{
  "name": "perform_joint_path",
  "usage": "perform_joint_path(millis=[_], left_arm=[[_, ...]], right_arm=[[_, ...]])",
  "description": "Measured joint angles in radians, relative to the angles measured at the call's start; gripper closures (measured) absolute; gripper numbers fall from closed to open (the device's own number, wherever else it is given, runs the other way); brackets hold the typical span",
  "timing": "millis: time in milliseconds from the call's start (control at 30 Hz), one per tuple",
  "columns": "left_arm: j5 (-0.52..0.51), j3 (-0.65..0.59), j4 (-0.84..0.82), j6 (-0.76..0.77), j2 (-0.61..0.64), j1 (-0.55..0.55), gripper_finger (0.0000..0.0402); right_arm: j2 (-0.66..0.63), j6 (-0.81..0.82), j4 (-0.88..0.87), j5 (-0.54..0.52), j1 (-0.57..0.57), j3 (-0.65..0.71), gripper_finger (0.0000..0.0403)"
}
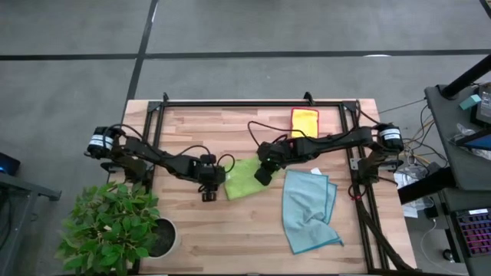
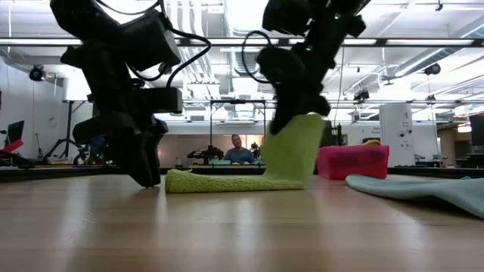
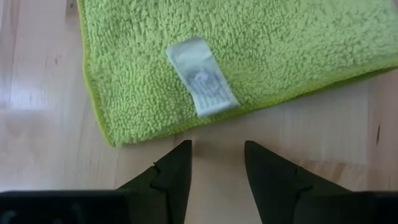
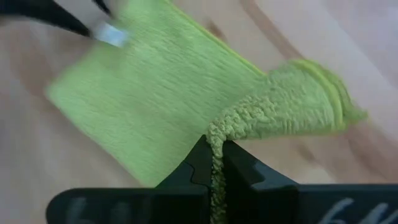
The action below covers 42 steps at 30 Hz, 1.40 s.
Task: Fold microfiber towels
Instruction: Fold the green microfiber towel
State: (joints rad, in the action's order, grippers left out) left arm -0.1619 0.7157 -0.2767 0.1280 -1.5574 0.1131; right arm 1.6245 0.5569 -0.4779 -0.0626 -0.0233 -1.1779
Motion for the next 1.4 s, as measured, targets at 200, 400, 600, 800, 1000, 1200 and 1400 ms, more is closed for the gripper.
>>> perform_joint_path(millis=[200,400,600,800,1000,1200,1400], left_arm=[[0.0,-0.004,0.016,-0.002,0.0,0.0,0.0267],[0.0,-0.009,0.026,-0.002,0.0,0.0,0.0267],[0.0,-0.009,0.031,-0.002,0.0,0.0,0.0267],[0.0,-0.01,0.032,-0.001,0.0,0.0,0.0267],[-0.001,-0.01,0.033,-0.002,0.0,0.0,0.0267],[-0.003,-0.011,0.033,-0.002,0.0,0.0,0.0267],[-0.004,-0.011,0.035,-0.001,0.0,0.0,0.0267]], right_arm=[[0.049,0.007,0.136,0.021,0.015,0.0,0.0394],[0.112,0.008,0.243,0.019,0.014,-0.027,0.0394],[0.162,0.012,0.353,0.019,0.015,-0.027,0.0394],[0.188,0.027,0.394,0.021,0.015,-0.027,0.0394],[0.208,0.029,0.437,0.045,0.017,-0.027,0.0394],[0.24,0.039,0.504,0.064,0.028,-0.027,0.0394],[0.251,0.048,0.517,0.063,0.027,-0.027,0.0394]])
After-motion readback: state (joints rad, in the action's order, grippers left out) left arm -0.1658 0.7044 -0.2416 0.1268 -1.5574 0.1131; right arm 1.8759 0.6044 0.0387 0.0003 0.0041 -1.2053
